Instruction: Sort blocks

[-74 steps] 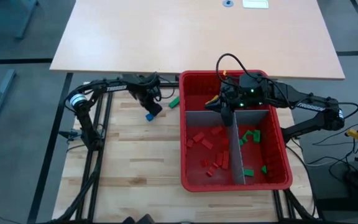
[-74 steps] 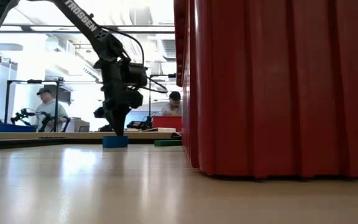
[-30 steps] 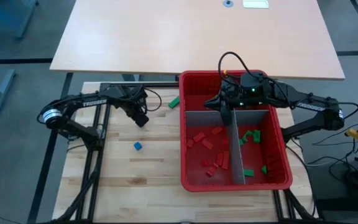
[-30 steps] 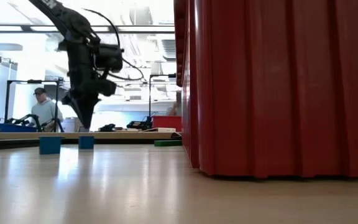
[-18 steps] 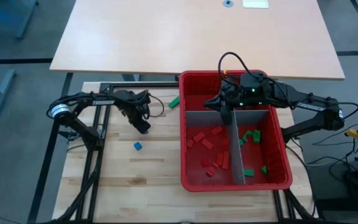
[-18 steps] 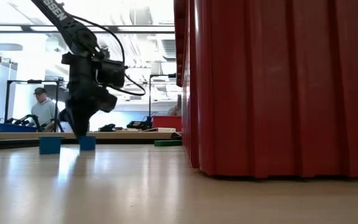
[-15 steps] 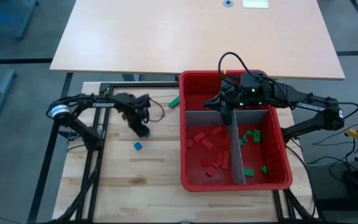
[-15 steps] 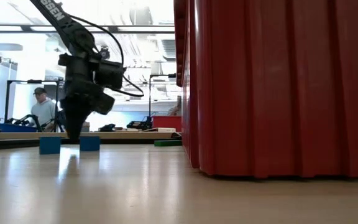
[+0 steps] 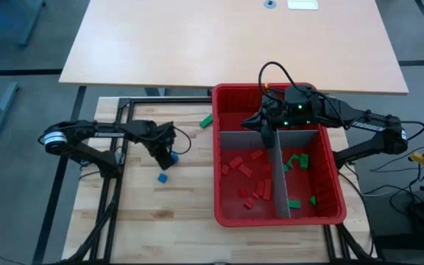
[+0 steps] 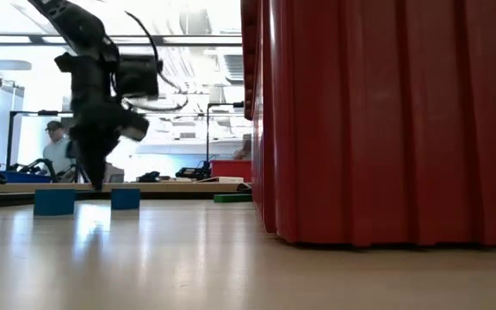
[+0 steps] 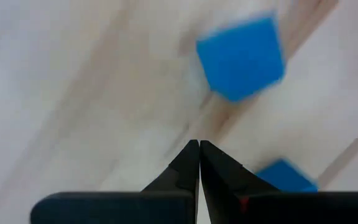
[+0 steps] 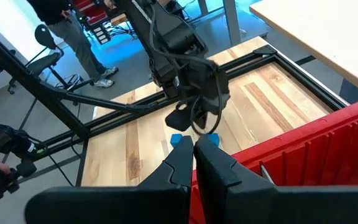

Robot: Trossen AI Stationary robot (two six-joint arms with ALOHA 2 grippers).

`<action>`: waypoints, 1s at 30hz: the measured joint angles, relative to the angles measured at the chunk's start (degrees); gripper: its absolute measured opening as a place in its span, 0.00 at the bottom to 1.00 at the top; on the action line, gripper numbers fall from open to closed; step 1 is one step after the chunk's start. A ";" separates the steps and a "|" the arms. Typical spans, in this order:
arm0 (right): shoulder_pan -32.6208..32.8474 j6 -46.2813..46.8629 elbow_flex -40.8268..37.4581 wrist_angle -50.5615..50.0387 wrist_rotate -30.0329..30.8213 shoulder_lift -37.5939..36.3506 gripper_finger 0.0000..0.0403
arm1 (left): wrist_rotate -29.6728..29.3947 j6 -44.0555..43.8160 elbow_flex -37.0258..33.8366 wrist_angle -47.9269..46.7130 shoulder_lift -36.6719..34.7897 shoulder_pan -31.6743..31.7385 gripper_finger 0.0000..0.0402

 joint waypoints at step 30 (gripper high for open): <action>0.00 0.09 0.00 0.01 0.00 0.00 0.00 | -5.50 1.48 1.47 9.53 -1.05 0.07 0.00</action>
